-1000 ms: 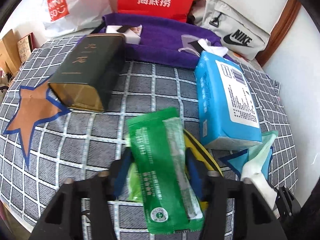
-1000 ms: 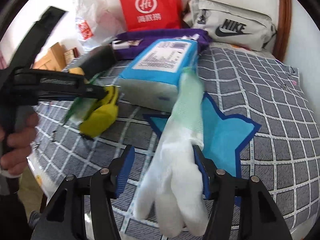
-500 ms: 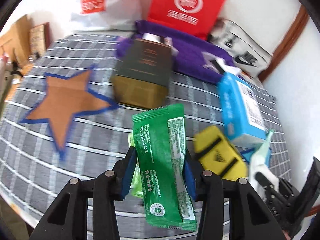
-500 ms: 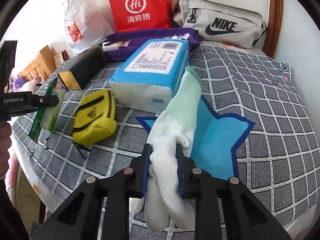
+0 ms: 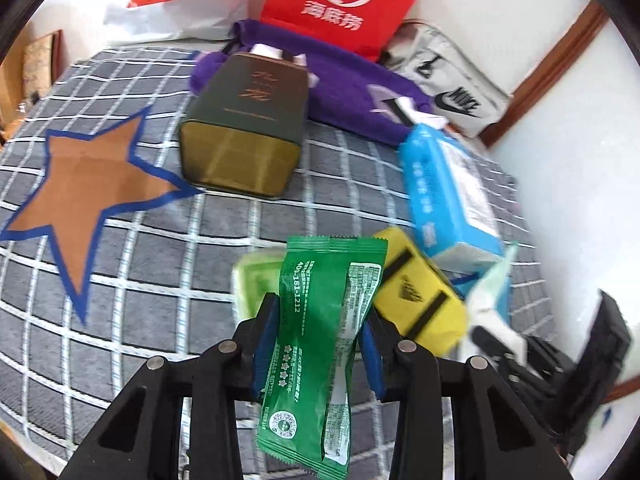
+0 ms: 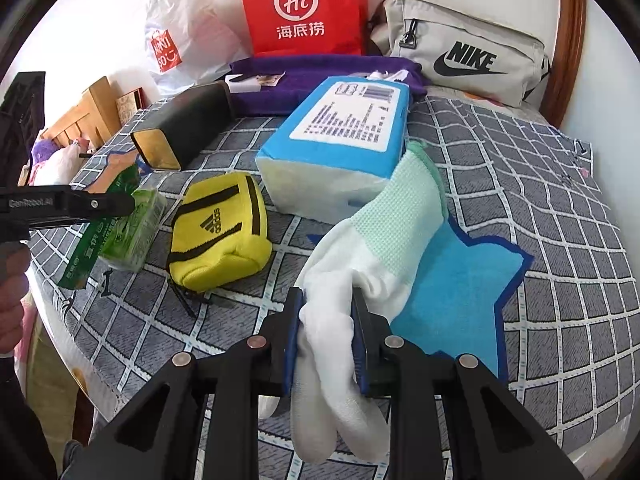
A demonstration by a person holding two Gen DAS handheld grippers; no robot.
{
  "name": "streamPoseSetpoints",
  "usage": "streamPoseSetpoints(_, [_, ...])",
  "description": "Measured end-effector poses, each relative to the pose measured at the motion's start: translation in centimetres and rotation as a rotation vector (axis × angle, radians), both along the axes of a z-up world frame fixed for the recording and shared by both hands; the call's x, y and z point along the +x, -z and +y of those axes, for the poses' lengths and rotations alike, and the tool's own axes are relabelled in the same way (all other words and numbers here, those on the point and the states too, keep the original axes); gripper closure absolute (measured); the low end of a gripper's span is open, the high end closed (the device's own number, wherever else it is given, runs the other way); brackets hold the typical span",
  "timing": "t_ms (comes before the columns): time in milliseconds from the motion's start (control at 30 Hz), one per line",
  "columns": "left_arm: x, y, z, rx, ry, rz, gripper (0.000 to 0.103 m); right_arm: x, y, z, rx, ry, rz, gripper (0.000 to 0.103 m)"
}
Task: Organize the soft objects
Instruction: 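Lift the green packet with the left tool while the right tool lifts the white glove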
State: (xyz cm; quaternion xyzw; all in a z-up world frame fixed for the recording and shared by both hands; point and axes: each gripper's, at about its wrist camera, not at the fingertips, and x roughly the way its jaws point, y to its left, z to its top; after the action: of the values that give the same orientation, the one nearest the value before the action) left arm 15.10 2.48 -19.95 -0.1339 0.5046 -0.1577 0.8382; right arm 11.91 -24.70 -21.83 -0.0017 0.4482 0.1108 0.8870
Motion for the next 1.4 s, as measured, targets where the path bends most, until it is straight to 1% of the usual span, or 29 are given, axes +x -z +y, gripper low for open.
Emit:
streamPoseSetpoints(33, [0.0,-0.1,-0.1,-0.002,0.008,0.002,0.066,0.0,0.1,0.0,-0.001,0.000,0.003,0.080])
streamPoseSetpoints(133, [-0.1,-0.3,0.0,0.059,-0.032,-0.026,0.067,0.1,0.4,-0.1,0.005,0.003,0.008,0.080])
streamPoseSetpoints(167, [0.0,-0.5,0.2,0.062,-0.034,-0.032,0.070,0.1,0.4,-0.1,0.007,0.004,0.009,0.080])
streamPoseSetpoints(267, [0.0,-0.9,1.7,0.028,-0.049,-0.023,0.071,0.1,0.5,-0.1,0.005,0.002,0.006,0.080])
streamPoseSetpoints(333, [-0.3,-1.5,2.7,0.049,-0.069,-0.039,0.071,0.1,0.5,-0.1,0.006,0.000,0.008,0.080])
streamPoseSetpoints(400, [-0.5,-2.1,3.7,0.089,-0.101,-0.056,0.071,0.2,0.5,-0.1,0.006,-0.001,0.011,0.080])
streamPoseSetpoints(433, [-0.3,-2.3,4.2,0.127,-0.128,-0.052,0.071,0.2,0.5,-0.1,0.006,-0.001,0.011,0.080])
streamPoseSetpoints(500, [-0.1,-2.0,5.1,0.228,-0.174,-0.037,0.071,0.2,0.5,-0.1,0.006,-0.002,0.012,0.080])
streamPoseSetpoints(533, [0.1,-1.6,5.4,0.263,-0.190,-0.026,0.071,0.3,0.5,-0.1,0.007,-0.001,0.012,0.080])
streamPoseSetpoints(567, [0.4,-0.9,5.8,0.292,-0.201,0.002,0.071,0.3,0.5,-0.1,0.010,0.000,0.013,0.080])
streamPoseSetpoints(600, [0.6,-0.3,6.0,0.303,-0.203,0.026,0.071,0.4,0.6,0.0,0.010,-0.002,0.016,0.080])
streamPoseSetpoints(667, [0.9,0.7,6.2,0.295,-0.200,0.045,0.069,0.4,0.7,0.2,0.002,-0.008,0.015,0.079])
streamPoseSetpoints(700, [1.0,1.3,6.3,0.295,-0.198,0.059,0.068,0.4,0.7,0.2,0.000,-0.012,0.015,0.078])
streamPoseSetpoints(767, [1.1,2.1,6.6,0.296,-0.211,0.079,0.061,0.3,0.6,0.3,-0.007,-0.020,0.015,0.078])
streamPoseSetpoints(800, [1.0,2.2,6.7,0.285,-0.210,0.073,0.059,0.2,0.6,0.2,-0.003,-0.021,0.014,0.078])
streamPoseSetpoints(833, [0.7,2.1,6.8,0.265,-0.201,0.062,0.049,0.2,0.6,0.1,0.004,-0.022,0.016,0.078])
streamPoseSetpoints(867, [0.6,2.1,7.0,0.253,-0.196,0.060,0.036,0.2,0.6,0.0,0.009,-0.023,0.018,0.078])
streamPoseSetpoints(900, [0.4,2.1,7.2,0.247,-0.189,0.053,0.033,0.2,0.6,-0.2,0.012,-0.023,0.021,0.078])
streamPoseSetpoints(1033, [-0.2,2.7,7.5,0.255,-0.167,0.047,0.033,0.4,0.6,-0.4,0.031,-0.018,0.031,0.078])
streamPoseSetpoints(1100, [-0.6,2.8,7.2,0.275,-0.163,0.022,0.033,0.7,0.8,-0.4,0.042,-0.010,0.039,0.078])
streamPoseSetpoints(1167, [-0.7,2.9,6.2,0.333,-0.153,0.008,0.033,1.0,1.2,-0.2,0.027,-0.008,0.049,0.077])
streamPoseSetpoints(1200, [-0.7,3.0,5.6,0.376,-0.143,-0.005,0.034,1.1,1.1,0.1,0.009,-0.011,0.044,0.078])
streamPoseSetpoints(1233, [-0.7,3.0,5.3,0.392,-0.141,-0.018,0.039,1.1,1.1,0.4,-0.007,-0.015,0.038,0.080])
streamPoseSetpoints(1267, [-0.8,2.9,5.3,0.385,-0.137,-0.027,0.052,1.1,1.1,0.5,-0.016,-0.018,0.037,0.081])
streamPoseSetpoints(1333, [-0.7,2.5,5.5,0.360,-0.140,-0.026,0.066,1.1,1.0,0.5,-0.014,-0.015,0.041,0.085])
streamPoseSetpoints(1400, [-0.4,2.3,6.1,0.328,-0.147,-0.011,0.070,1.1,0.8,0.3,0.006,-0.017,0.047,0.089])
